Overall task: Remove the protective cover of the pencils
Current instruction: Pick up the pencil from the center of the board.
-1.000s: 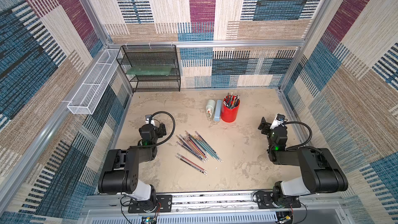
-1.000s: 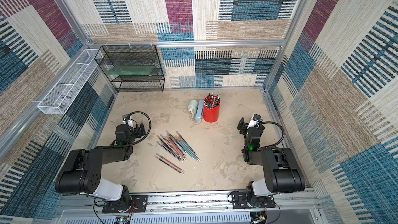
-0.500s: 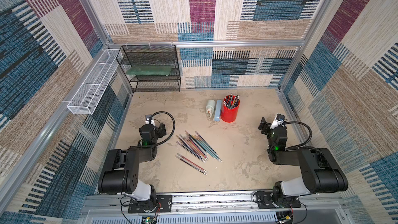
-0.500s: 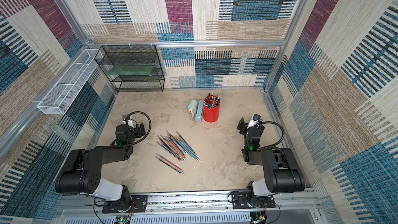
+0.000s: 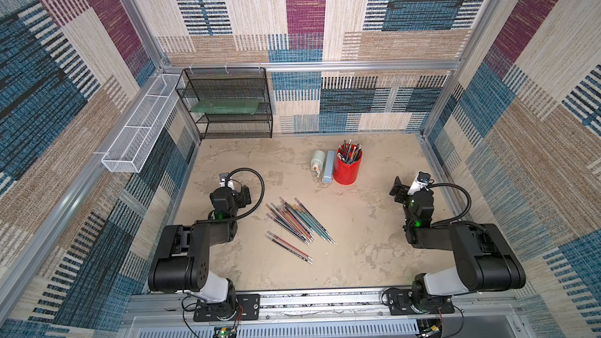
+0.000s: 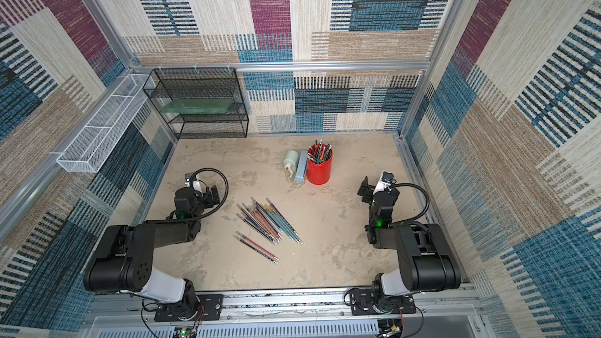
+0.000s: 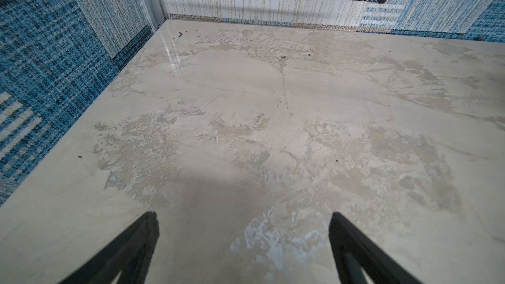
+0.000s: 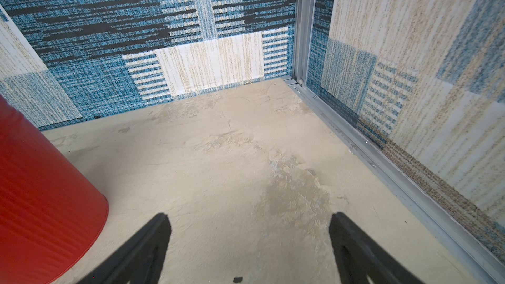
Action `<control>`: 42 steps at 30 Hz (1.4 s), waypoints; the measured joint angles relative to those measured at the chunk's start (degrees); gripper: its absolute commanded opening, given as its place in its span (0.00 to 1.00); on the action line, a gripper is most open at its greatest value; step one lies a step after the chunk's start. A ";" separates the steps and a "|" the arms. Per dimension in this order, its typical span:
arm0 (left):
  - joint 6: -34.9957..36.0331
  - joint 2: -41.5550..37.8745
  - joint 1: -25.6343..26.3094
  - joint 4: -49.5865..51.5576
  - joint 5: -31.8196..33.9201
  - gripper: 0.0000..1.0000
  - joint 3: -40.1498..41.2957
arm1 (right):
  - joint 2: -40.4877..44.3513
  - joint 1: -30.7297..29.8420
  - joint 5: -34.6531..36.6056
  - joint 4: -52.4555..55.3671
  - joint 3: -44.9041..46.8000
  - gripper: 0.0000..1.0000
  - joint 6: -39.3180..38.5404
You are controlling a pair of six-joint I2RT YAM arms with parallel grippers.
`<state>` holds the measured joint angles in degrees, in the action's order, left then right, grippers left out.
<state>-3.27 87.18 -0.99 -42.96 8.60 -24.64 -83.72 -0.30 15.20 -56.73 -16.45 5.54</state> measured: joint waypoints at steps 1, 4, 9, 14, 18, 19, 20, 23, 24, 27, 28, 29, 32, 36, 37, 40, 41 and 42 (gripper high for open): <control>0.00 0.00 0.00 0.00 0.00 0.99 0.00 | 0.02 0.00 0.00 0.00 0.00 0.95 0.00; 0.00 0.00 0.00 0.00 0.00 0.99 0.00 | 0.02 0.00 0.00 0.00 0.00 0.95 0.00; 0.00 0.00 0.00 0.00 0.00 0.99 0.00 | 0.13 -0.66 0.39 -0.13 0.11 0.95 -0.04; 0.09 -0.46 0.07 0.22 0.00 0.99 0.07 | 2.16 -1.88 1.46 -1.44 2.10 0.95 -0.46; 0.22 -8.50 0.90 2.99 0.39 0.99 1.42 | 6.08 -3.30 4.33 4.02 -0.02 0.95 -1.01; 0.20 -11.02 1.18 2.93 1.07 0.99 2.23 | 7.54 -3.54 4.83 6.27 -1.88 0.95 -0.83; 0.20 -13.86 1.44 2.84 2.03 0.99 3.32 | 9.57 -3.80 5.33 8.17 -3.58 0.95 -0.09; -1.73 -21.42 1.60 6.88 4.87 0.99 4.61 | 14.88 -3.98 7.41 18.29 -8.35 0.95 5.66; -3.04 -24.57 1.64 10.16 5.20 0.99 3.67 | 16.13 -4.00 7.54 23.78 -11.37 0.95 7.87; -8.48 -33.16 1.64 21.05 5.75 0.99 -2.51 | 18.97 -4.79 6.05 37.31 -21.09 0.95 13.22; -10.71 -35.52 1.64 23.80 5.68 0.99 -4.07 | 19.41 -4.94 4.37 40.54 -23.87 0.95 14.62; -13.22 -38.03 1.64 27.36 4.96 0.99 -5.60 | 19.69 -4.94 1.97 43.98 -26.60 0.95 15.91; -19.50 -45.51 1.64 38.62 2.49 0.99 -7.80 | 20.90 -5.11 -5.88 50.07 -29.03 0.95 18.67; -23.67 -57.16 1.62 50.75 1.33 1.00 -5.35 | 25.03 -4.28 -12.76 56.28 -23.78 0.95 22.58; -23.98 -60.74 1.46 53.44 0.61 1.00 -3.69 | 26.64 -4.61 -13.53 57.09 -22.18 0.95 23.37; -24.87 -68.78 1.38 59.21 -1.62 0.99 0.04 | 31.87 -9.25 -15.08 57.48 -17.64 0.95 23.65; -25.99 -70.34 1.38 61.33 -1.53 0.99 1.03 | 33.29 -11.45 -15.08 57.66 -16.55 0.95 23.78; -27.15 -71.23 1.38 63.04 -1.16 0.98 1.88 | 34.36 -13.70 -14.69 57.86 -15.78 0.95 23.80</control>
<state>-30.41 15.94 0.38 20.08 7.44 -22.76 -49.36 -14.00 0.51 1.13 -32.23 29.34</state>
